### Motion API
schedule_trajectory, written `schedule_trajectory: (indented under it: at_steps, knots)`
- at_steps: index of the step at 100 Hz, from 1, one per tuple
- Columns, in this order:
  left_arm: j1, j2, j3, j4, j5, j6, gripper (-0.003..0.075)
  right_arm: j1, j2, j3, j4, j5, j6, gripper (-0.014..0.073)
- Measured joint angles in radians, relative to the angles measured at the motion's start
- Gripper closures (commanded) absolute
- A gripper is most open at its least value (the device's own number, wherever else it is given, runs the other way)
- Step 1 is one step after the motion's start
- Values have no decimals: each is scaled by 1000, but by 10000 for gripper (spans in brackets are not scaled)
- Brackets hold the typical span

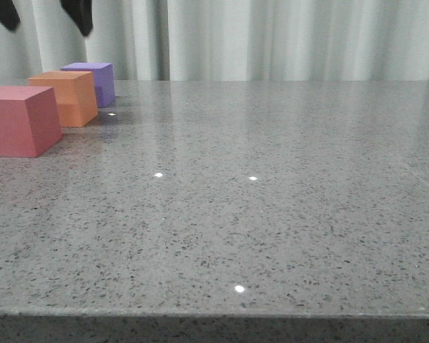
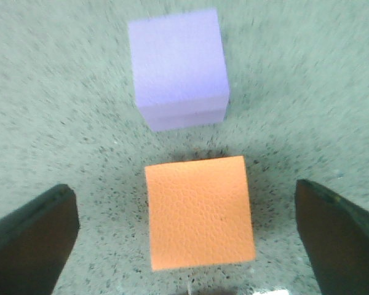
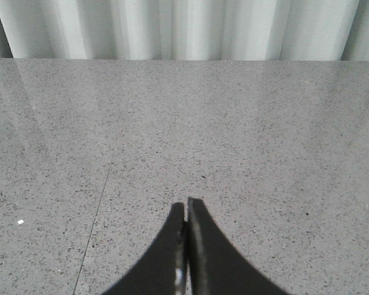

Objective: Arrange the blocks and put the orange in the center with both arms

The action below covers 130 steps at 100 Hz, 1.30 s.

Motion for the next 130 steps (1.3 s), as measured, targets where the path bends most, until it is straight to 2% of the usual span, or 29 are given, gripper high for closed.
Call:
schedule_trajectory:
  at_steps: [17, 49, 82, 90, 97, 104, 107, 108, 109, 113, 114, 116, 118, 121, 124, 130]
  knots:
    - [0, -177, 136, 2, -57, -4, 50, 0, 0, 0, 0, 0, 0, 660]
    - [44, -626, 588, 3, -262, -33, 50, 0, 0, 0, 0, 0, 0, 660]
    - [75, -1113, 960, 6, -376, -35, 50, 0, 0, 0, 0, 0, 0, 660]
    - [75, -1216, 1030, 6, -383, -35, 72, 0, 0, 0, 0, 0, 0, 660]
    - [75, -1288, 1079, 6, -383, -35, 131, 0, 0, 0, 0, 0, 0, 660]
    - [75, -1349, 1115, 6, -383, -35, 238, 0, 0, 0, 0, 0, 0, 660]
    - [75, -1370, 1131, 6, -383, -35, 296, 0, 0, 0, 0, 0, 0, 660]
    - [75, -1380, 1134, 6, -383, -35, 343, 0, 0, 0, 0, 0, 0, 660]
    - [75, -1385, 1139, 6, -383, -35, 343, 0, 0, 0, 0, 0, 0, 660]
    - [75, -1413, 1151, 6, -383, -35, 460, 0, 0, 0, 0, 0, 0, 660]
    - [75, -1417, 1155, 6, -383, -35, 460, 0, 0, 0, 0, 0, 0, 660]
    - [75, -1429, 1160, 6, -383, -35, 512, 0, 0, 0, 0, 0, 0, 660]
    - [75, -1440, 1162, 6, -383, -35, 599, 0, 0, 0, 0, 0, 0, 660]
    - [75, -1453, 1169, 6, -383, -35, 634, 0, 0, 0, 0, 0, 0, 660]
    - [75, -1464, 1171, 6, -383, -35, 717, 0, 0, 0, 0, 0, 0, 660]
    - [75, -1477, 1176, 6, -383, -35, 738, 0, 0, 0, 0, -2, 0, 660]
